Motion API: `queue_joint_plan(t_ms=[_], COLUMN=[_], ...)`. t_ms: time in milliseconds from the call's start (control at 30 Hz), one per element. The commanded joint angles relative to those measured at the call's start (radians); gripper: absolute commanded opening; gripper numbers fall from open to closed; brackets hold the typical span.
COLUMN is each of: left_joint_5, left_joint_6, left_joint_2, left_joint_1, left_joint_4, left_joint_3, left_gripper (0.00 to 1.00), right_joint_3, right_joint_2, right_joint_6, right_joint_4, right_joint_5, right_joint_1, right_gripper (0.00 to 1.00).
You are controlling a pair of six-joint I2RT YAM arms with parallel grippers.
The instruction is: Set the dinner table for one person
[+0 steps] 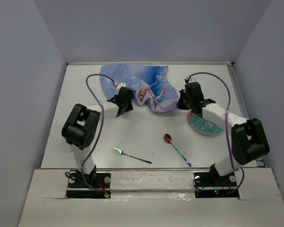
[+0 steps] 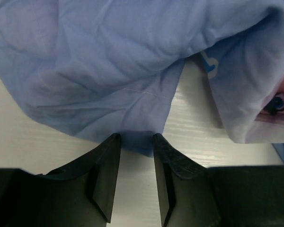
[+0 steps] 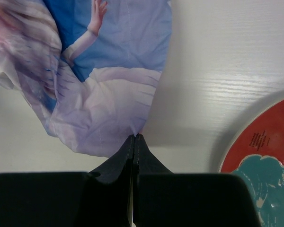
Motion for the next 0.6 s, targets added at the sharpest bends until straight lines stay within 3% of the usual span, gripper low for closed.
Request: queue_joint_plan(t_ms=[0, 167, 233, 333, 567], left_joint_5=[0.013, -0.009, -0.05, -0.093, -0.132], left_joint_6=[0.024, 0.041, 0.052, 0.062, 0.055], left_joint_2=[0.026, 0.072, 0.049, 0.017, -0.164], left_joint_1=[-0.01, -0.01, -0.01, -0.006, 0.059], left_joint_4=[0.007, -0.036, -0.05, -0.076, -0.076], left_joint_3=[0.058, 0.087, 0.057, 0.023, -0.126], left_gripper=[0.47, 0.44, 0.13, 0.0, 0.0], right_joint_3=[0.008, 0.008, 0.008, 0.011, 0.034], right_joint_2=[-0.022, -0.012, -0.008, -0.007, -0.018], right_joint_6=[-0.001, 0.001, 0.002, -0.002, -0.024], right_joint_4=[0.048, 0.056, 0.058, 0.058, 0.047], right_joint_5=[-0.022, -0.034, -0.019, -0.002, 0.038], right_joint_1=[-0.001, -0.001, -0.001, -0.001, -0.01], right_gripper=[0.0, 0.0, 0.0, 0.0, 0.0])
